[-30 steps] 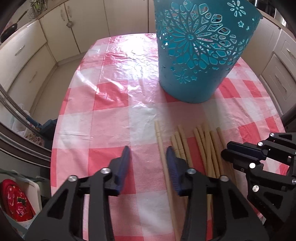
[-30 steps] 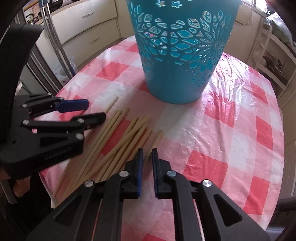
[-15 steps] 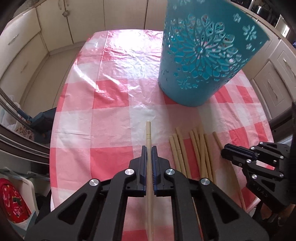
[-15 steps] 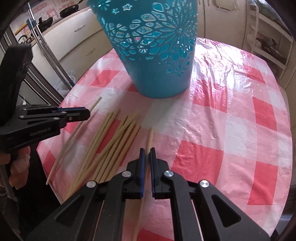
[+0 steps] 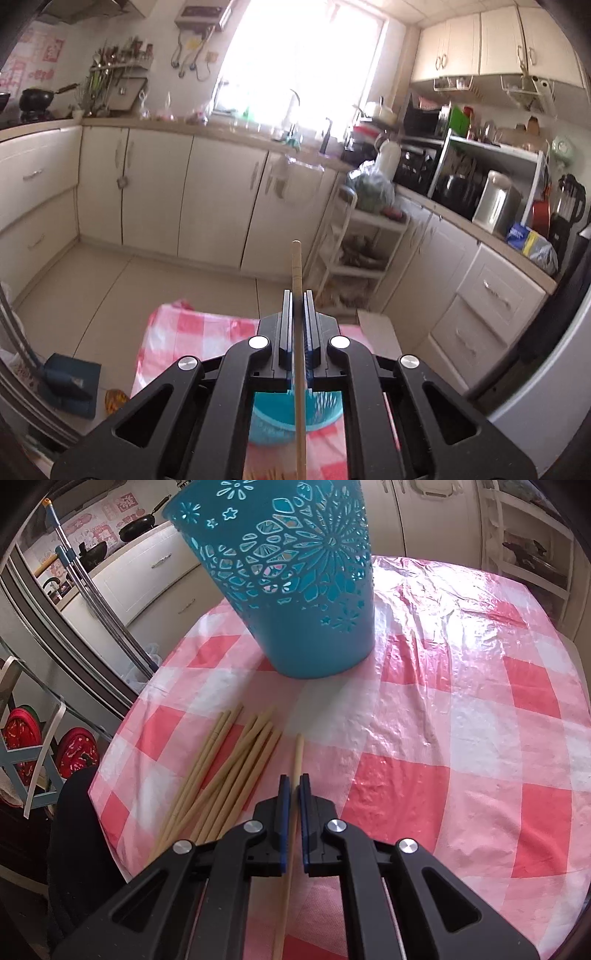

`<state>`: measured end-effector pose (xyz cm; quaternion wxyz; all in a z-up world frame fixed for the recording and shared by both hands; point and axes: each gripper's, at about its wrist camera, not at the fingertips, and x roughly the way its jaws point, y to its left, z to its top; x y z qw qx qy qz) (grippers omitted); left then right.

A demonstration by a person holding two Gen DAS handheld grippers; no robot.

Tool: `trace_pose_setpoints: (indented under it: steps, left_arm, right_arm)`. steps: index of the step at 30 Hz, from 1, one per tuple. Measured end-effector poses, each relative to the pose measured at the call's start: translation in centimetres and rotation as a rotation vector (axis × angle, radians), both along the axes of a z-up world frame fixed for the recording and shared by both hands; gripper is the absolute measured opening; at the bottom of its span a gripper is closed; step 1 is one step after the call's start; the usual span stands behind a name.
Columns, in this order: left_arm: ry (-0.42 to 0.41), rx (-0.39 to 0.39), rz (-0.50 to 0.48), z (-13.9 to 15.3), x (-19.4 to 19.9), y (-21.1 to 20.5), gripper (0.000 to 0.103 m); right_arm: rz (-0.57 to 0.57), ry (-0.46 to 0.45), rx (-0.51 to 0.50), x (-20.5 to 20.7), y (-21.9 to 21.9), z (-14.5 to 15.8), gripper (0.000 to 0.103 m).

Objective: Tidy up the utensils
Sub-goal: 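Lift the chopstick with the left tool and drop it into the blue basket, then grasp a wooden chopstick with the right tool and lift it toward the basket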

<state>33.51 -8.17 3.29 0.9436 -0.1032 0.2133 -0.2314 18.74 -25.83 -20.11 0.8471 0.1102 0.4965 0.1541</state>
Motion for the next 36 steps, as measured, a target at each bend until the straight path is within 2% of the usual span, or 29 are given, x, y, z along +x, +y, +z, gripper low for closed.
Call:
trace_pose_setpoints:
  steps: [4, 7, 12, 17, 19, 20, 21, 22, 23, 24, 27, 31, 34, 36]
  left_arm:
    - [-0.093, -0.011, 0.097, 0.1, 2.4, -2.8, 0.005]
    - [-0.123, 0.017, 0.152, -1.6, 4.5, -4.9, 0.005]
    - [-0.071, 0.085, 0.171, -4.8, 7.4, -7.1, 0.005]
    - [0.003, 0.179, 0.162, -8.6, 7.2, -7.6, 0.007]
    - [0.036, 0.204, 0.152, -9.7, 6.7, -7.2, 0.013]
    - [0.044, 0.213, 0.155, -9.9, 6.1, -6.7, 0.02]
    - [0.049, 0.219, 0.164, -10.1, 5.4, -5.9, 0.032]
    - [0.051, 0.221, 0.174, -10.1, 4.7, -5.1, 0.038]
    - [0.05, 0.219, 0.188, -10.1, 3.9, -4.2, 0.05]
    - [0.046, 0.214, 0.201, -10.0, 3.1, -3.2, 0.056]
    - [0.056, 0.206, 0.223, -10.1, 0.8, -0.3, 0.067]
    - [0.099, 0.204, 0.243, -11.2, -1.9, 3.5, 0.072]
    - [0.138, 0.215, 0.273, -12.8, -3.6, 6.5, 0.074]
    - [0.17, 0.227, 0.294, -13.9, -4.2, 8.0, 0.074]
  right_arm:
    - [-0.006, -0.015, 0.039, -0.2, -0.7, -0.1, 0.006]
    - [-0.005, -0.024, 0.051, -0.3, -0.9, -0.1, 0.006]
    - [0.0, -0.031, 0.056, -0.4, -1.0, -0.1, 0.006]
    - [0.009, -0.036, 0.034, -0.4, -0.7, 0.0, 0.006]
    - [0.013, -0.033, 0.023, -0.3, -0.5, 0.1, 0.006]
    - [0.014, -0.029, 0.02, -0.3, -0.4, 0.1, 0.006]
    - [0.016, -0.023, 0.017, -0.3, -0.3, 0.0, 0.006]
    - [0.016, -0.015, 0.017, -0.2, -0.3, 0.1, 0.007]
    - [0.017, -0.009, 0.015, -0.3, -0.3, 0.1, 0.009]
    - [0.019, -0.006, 0.01, -0.3, -0.1, 0.2, 0.013]
    - [0.038, -0.008, -0.034, -0.5, 0.8, 0.5, 0.02]
    - [0.053, -0.005, -0.126, -0.4, 2.2, 0.8, 0.02]
    - [0.031, 0.026, -0.078, 0.0, 1.5, 0.6, 0.02]
    - [0.026, 0.03, -0.083, 0.1, 1.5, 0.5, 0.017]
